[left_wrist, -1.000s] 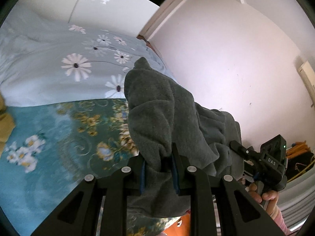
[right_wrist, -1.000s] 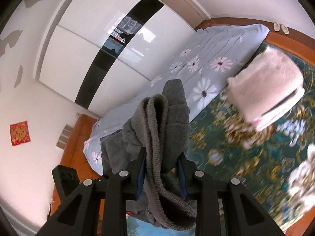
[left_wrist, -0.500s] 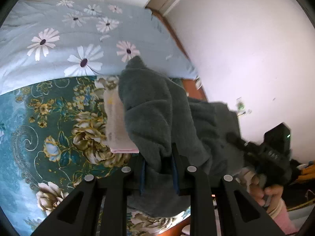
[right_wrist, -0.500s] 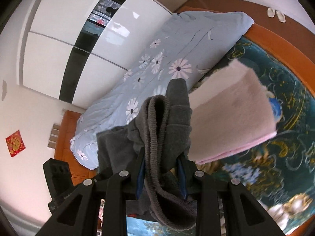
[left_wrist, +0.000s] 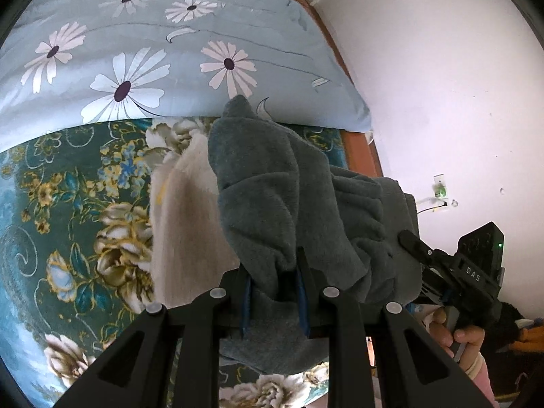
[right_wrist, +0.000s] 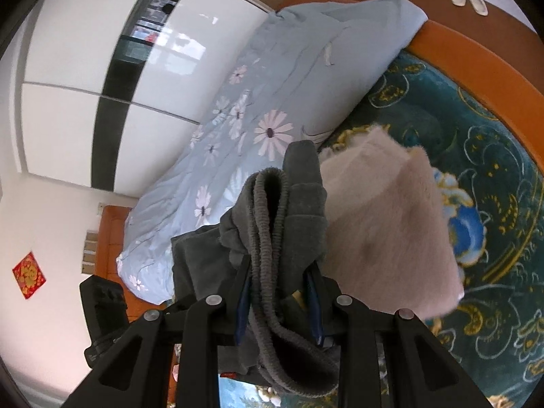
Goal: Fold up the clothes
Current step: 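Lift the folded sweatpants with both grippers and carry them toward the pink towel stack, then lower the folded sweatpants onto the pink towel stack with both grippers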
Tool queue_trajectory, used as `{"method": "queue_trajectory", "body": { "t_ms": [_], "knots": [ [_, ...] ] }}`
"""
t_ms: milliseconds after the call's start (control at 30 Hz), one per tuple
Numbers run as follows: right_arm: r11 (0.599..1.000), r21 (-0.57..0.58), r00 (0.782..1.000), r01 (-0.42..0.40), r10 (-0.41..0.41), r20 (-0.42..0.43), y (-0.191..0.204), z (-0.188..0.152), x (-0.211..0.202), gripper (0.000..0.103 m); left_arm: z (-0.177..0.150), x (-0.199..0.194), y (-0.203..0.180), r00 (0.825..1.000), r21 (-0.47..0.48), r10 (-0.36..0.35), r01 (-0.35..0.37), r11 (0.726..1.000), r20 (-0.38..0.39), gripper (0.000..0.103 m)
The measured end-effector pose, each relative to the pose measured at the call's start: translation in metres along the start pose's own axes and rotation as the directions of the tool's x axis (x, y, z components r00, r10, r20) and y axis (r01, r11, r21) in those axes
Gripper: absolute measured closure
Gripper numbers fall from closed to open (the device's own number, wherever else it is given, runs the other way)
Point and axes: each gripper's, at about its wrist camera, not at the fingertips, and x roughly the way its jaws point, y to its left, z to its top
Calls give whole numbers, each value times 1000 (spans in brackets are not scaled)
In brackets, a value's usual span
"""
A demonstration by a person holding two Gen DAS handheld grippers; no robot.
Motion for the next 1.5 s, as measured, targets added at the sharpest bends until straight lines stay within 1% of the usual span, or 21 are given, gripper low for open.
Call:
{"method": "queue_trajectory", "body": {
  "t_ms": [133,233,267,333,500,600,633,667,700,767,800,833,967,1000,1067,1100,1133,1233,1267,1367,1500],
  "knots": [
    [999,43,1000,26,-25,-12,-27,10,23,72,8,28,16,999,-29,17,-18,999,-33,81],
    [994,94,998,55,-53,-21,-53,14,37,72,12,45,36,998,-76,30,-33,997,-50,80],
    [992,112,998,61,-58,-24,-61,16,42,72,12,51,44,998,-99,20,-26,995,-54,80],
    [988,145,999,43,-40,-25,-74,16,46,72,13,59,57,998,-148,-19,11,989,-55,79],
    [988,141,998,57,-53,-37,-82,17,57,71,16,75,57,997,-102,30,-38,994,-73,76],
    [987,147,997,61,-54,-49,-82,19,59,70,18,75,62,997,-128,19,-29,991,-81,75],
    [989,138,997,58,-51,-58,-79,20,57,70,19,72,62,996,-135,15,-26,991,-82,73],
    [990,127,997,57,-49,-64,-76,22,54,67,19,68,61,996,-138,13,-25,990,-83,71],
    [992,112,996,59,-52,-69,-73,23,51,66,19,63,60,997,-140,12,-23,990,-81,71],
    [996,54,995,78,-74,-73,-61,25,42,66,15,46,56,998,-136,19,-26,990,-52,70],
    [994,22,993,104,-103,-63,-54,26,38,67,13,38,54,999,-127,30,-34,991,-32,70],
    [988,-18,988,151,-151,-39,-47,26,33,66,10,31,50,999,-116,45,-46,992,-10,70],
    [960,-133,969,245,-240,56,-14,33,19,67,-6,10,24,996,-32,72,-71,997,56,70],
    [955,-173,971,239,-232,60,-2,33,21,66,-8,9,20,995,-11,74,-74,997,66,70],
    [942,-274,981,193,-195,23,24,31,35,67,-14,9,10,994,29,76,-78,997,79,70],
    [934,-312,983,174,-184,-5,32,30,45,66,-18,12,8,994,45,73,-76,996,75,70],
    [925,-341,981,170,-191,-29,36,30,58,66,-20,18,6,995,59,81,-85,995,64,70],
    [912,-339,963,232,-264,-53,31,38,86,67,-23,41,10,991,78,134,-135,988,20,70],
    [913,-330,960,239,-273,-60,27,41,92,68,-22,48,13,990,74,142,-143,987,17,70],
    [916,-303,951,262,-299,-83,17,52,109,69,-17,62,22,989,51,150,-151,987,11,70],
    [915,-293,940,276,-321,-117,12,60,118,71,-7,77,29,986,33,165,-165,986,-1,70]
  ]
}}
